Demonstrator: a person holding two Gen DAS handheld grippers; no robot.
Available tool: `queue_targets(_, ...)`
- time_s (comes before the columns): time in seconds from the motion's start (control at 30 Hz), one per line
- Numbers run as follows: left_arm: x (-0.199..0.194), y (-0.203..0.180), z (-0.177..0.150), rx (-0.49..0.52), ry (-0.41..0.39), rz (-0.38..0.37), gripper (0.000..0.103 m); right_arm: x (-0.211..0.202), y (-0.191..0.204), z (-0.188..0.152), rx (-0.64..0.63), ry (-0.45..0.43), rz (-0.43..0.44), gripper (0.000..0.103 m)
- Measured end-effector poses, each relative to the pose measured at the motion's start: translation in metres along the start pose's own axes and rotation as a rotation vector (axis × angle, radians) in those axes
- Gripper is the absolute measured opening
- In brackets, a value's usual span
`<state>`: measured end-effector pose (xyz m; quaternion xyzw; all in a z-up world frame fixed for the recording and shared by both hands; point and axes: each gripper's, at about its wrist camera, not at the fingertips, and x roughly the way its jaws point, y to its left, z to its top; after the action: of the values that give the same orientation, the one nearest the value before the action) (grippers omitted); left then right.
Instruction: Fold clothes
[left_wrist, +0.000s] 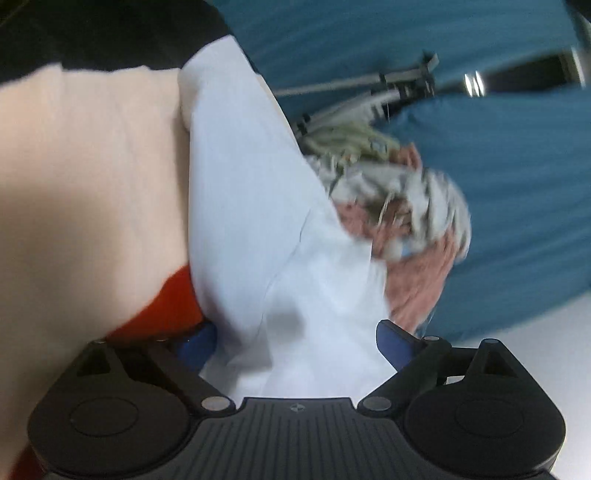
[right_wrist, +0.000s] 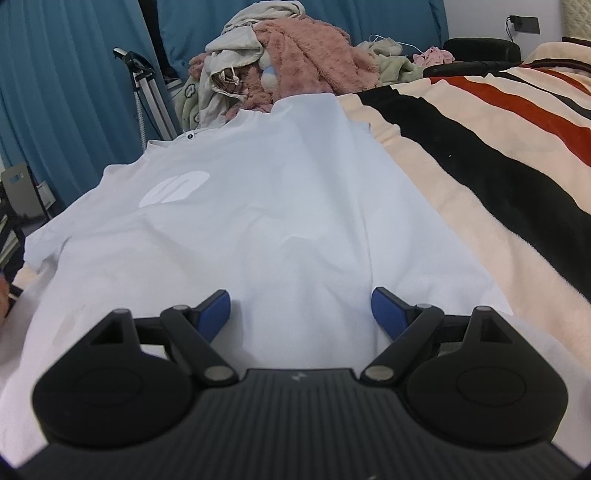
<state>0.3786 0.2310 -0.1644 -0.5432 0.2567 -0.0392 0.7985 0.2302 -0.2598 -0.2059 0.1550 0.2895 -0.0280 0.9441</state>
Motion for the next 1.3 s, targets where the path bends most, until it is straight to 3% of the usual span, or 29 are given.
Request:
queue_targets(0.03, 0.001, 0.001, 0.001, -0.016, -0.015, -0.017, 0.087, 0.001, 0.000, 0.000, -0.001, 0.000, 0.000, 0.086)
queue_targets(0.1, 0.003, 0.006, 0.004, -0.056, -0.038, -0.037, 0.067, 0.003, 0.001, -0.001, -0.007, -0.001, -0.002, 0.086)
queue_targets(0.13, 0.005, 0.010, 0.007, -0.083, -0.042, -0.047, 0.062, 0.004, 0.001, -0.001, -0.010, -0.001, -0.003, 0.086)
queue_targets(0.17, 0.007, 0.013, 0.012, -0.103, -0.041, -0.055, 0.048, 0.004, 0.001, -0.001, -0.012, -0.002, -0.004, 0.086)
queue_targets(0.2, 0.006, 0.018, 0.016, -0.110, -0.045, -0.052, 0.027, 0.005, 0.001, -0.001, -0.013, -0.002, -0.005, 0.086)
queue_targets(0.27, 0.000, 0.024, 0.027, -0.110, -0.078, -0.033, 0.008, 0.006, 0.002, -0.001, -0.016, -0.002, -0.007, 0.086)
queue_targets(0.37, -0.022, 0.028, 0.043, -0.121, -0.152, -0.017, 0.004, 0.006, 0.003, -0.001, -0.019, -0.002, -0.009, 0.086)
queue_targets(0.53, -0.087, 0.015, 0.075, -0.044, -0.331, 0.031, 0.000, 0.005, 0.003, -0.001, -0.021, -0.003, -0.009, 0.086)
queue_targets(0.63, -0.105, 0.012, 0.082, 0.005, -0.337, 0.083, 0.008, 0.005, 0.005, -0.001, -0.027, -0.003, -0.012, 0.086)
queue_targets(0.67, -0.107, 0.011, 0.081, 0.027, -0.330, 0.098, 0.014, 0.005, 0.005, -0.001, -0.029, -0.003, -0.012, 0.086)
queue_targets(0.77, -0.095, 0.010, 0.066, 0.048, -0.268, 0.110, 0.022, 0.004, 0.006, -0.001, -0.033, -0.003, -0.011, 0.086)
queue_targets(0.87, -0.086, -0.003, 0.046, 0.078, -0.216, 0.127, 0.040, 0.005, 0.006, -0.001, -0.039, -0.007, -0.010, 0.086)
queue_targets(0.97, -0.089, -0.043, 0.018, 0.248, -0.200, 0.226, 0.064, 0.006, 0.008, 0.000, -0.059, -0.013, -0.005, 0.086)
queue_targets(1.07, -0.107, -0.085, -0.022, 0.474, -0.185, 0.308, 0.080, 0.004, 0.011, 0.001, -0.088, -0.020, 0.012, 0.086)
queue_targets(1.17, -0.138, -0.110, -0.068, 0.612, -0.160, 0.373, 0.089, 0.000, 0.014, 0.002, -0.100, -0.024, 0.041, 0.085)
queue_targets(1.3, -0.184, -0.122, -0.128, 0.695, -0.094, 0.423, 0.098, -0.012, 0.020, 0.002, -0.109, -0.023, 0.097, 0.085)
